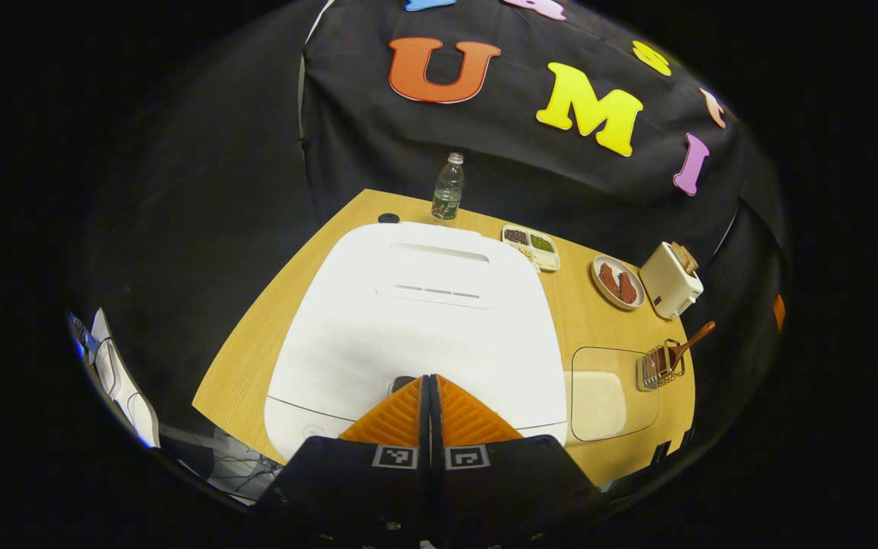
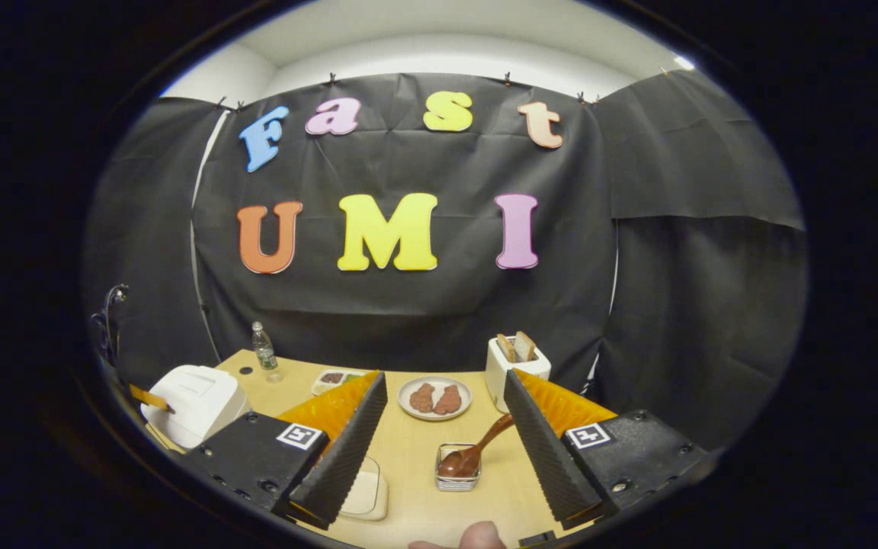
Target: Close the left gripper, press the button to open the rice cooker; take a wooden spoon from the chopstick holder with the right hand, scoop a spoonful of rice and pour it into the rice cooker, then put the wooden spoon back into the chopstick holder.
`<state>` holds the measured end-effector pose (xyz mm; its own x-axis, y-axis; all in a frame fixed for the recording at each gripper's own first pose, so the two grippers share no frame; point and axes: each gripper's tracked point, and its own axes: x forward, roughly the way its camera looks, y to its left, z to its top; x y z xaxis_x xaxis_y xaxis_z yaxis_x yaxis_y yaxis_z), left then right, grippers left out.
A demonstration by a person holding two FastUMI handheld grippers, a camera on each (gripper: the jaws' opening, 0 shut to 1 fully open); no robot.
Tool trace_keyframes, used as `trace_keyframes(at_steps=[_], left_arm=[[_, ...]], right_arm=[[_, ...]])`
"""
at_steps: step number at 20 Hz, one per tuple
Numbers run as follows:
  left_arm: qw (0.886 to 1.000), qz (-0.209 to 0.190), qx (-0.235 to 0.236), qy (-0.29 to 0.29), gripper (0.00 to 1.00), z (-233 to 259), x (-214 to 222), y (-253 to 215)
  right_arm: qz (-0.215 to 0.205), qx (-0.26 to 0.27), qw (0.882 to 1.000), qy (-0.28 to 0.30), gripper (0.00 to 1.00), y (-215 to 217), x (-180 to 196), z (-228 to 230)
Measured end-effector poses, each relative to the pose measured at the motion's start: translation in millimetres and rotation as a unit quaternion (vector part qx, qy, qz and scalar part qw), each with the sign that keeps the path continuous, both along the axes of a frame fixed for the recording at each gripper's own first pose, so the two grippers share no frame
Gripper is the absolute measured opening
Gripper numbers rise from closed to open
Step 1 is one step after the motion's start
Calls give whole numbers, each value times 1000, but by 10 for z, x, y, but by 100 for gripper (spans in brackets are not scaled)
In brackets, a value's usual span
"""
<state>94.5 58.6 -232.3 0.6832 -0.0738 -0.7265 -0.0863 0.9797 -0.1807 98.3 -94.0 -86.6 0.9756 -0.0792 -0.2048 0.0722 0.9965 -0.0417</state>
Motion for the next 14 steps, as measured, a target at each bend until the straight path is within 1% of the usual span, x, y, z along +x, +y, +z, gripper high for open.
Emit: trace_keyframes(at_steps=[1, 2, 3, 5, 8, 10, 11, 12, 13, 14], left_arm=[[1000, 0, -1, 22, 0, -83, -57, -1], [1000, 8, -1, 11, 0, -47, -39, 5], [1000, 9, -1, 21, 0, -57, -35, 7], [1000, 12, -3, 19, 0, -73, -61, 11], [999, 15, -26, 24, 0, -68, -56, 1], [999, 11, -32, 6, 0, -30, -21, 4], [999, 16, -36, -5, 0, -16, 10, 15], [999, 27, -45, -10, 0, 21, 13, 26], [998, 37, -53, -21, 0, 94, 35, 31], [997, 43, -60, -34, 0, 170, 54, 26]], right_arm=[[2, 0, 1000, 0, 100, 16, 3, -2], [4, -1, 1000, 0, 100, 36, 1, -3], [5, -1, 1000, -1, 100, 47, -3, -5], [7, 1, 1000, -1, 100, 74, -18, -10], [12, 6, 1000, -1, 100, 111, -52, -14], [16, 5, 1000, -5, 100, 137, -77, 20], [18, 3, 1000, -7, 96, 145, -95, 29], [18, 2, 1000, -10, 97, 140, -111, 57], [18, 2, 1000, -13, 100, 123, -120, 79], [17, 2, 1000, -16, 100, 114, -126, 105]])
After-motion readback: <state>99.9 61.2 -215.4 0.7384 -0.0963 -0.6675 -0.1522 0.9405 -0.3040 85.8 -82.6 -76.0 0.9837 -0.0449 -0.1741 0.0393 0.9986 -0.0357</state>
